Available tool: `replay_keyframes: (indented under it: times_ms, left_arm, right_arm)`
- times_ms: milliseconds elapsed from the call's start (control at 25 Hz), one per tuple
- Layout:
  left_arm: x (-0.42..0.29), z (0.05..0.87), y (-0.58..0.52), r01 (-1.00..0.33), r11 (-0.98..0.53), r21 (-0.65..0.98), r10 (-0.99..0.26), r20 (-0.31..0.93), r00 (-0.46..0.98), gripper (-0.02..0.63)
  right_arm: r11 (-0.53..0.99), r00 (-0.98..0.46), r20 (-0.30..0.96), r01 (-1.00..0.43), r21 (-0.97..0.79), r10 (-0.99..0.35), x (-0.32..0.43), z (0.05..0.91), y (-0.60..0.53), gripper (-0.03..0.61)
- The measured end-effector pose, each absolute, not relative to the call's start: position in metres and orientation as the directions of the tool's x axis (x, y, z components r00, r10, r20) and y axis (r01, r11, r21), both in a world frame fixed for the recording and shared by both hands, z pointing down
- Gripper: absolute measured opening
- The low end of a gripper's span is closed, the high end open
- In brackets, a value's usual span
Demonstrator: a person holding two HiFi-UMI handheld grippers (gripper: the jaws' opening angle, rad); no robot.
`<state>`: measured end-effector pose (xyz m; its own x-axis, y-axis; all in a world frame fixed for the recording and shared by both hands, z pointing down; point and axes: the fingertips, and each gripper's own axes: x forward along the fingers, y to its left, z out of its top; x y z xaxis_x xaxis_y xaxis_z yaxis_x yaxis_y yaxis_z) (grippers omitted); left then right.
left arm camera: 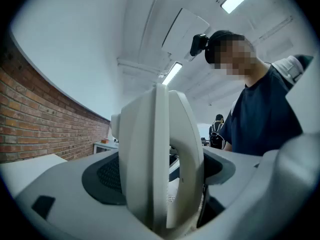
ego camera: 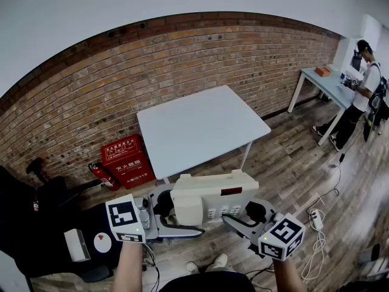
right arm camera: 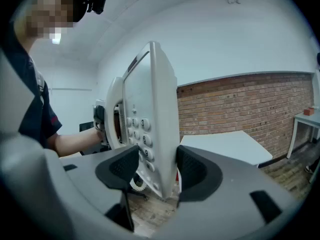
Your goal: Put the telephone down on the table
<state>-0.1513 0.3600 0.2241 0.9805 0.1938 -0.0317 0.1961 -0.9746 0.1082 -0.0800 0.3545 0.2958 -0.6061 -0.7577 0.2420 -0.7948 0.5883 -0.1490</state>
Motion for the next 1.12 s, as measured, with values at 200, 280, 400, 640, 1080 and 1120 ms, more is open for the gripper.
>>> replay_keyframes:
  times_ms: [200,280,400,640,1080,1120]
  left_arm:
    - [-0.145,0.225,0.358,0.195,-0.976,0.101,0.194,-0.026,0.981,0.439]
    - [-0.141,0.225,0.356,0.196,-0.975,0.105,0.194,-0.027,0.981,0.439]
    - [-0.135,0.227,0.353,0.192,-0.975,0.113,0.191,-0.024,0.981,0.439]
    - [-0.115,0.232,0.351,0.176,-0.976,0.126,0.176,-0.016,0.984,0.439]
    - [-0.079,0.239,0.35,0.155,-0.978,0.142,0.156,-0.009,0.988,0.439]
    - [-0.075,0.241,0.35,0.155,-0.978,0.143,0.155,-0.007,0.988,0.439]
  right_arm:
    - [0.589,-0.609,0.244,-0.793,-0.156,-0.755,-0.075,0.298,0.352,0.247]
    - [0.589,-0.61,0.247,-0.792,-0.162,-0.753,-0.072,0.299,0.35,0.249]
    - [0.59,-0.611,0.25,-0.791,-0.158,-0.752,-0.064,0.3,0.348,0.247]
    - [0.598,-0.616,0.25,-0.787,-0.153,-0.747,-0.044,0.303,0.346,0.247]
    - [0.61,-0.629,0.244,-0.776,-0.16,-0.738,-0.008,0.309,0.344,0.249]
    - [0.611,-0.63,0.245,-0.776,-0.16,-0.737,-0.004,0.31,0.345,0.249]
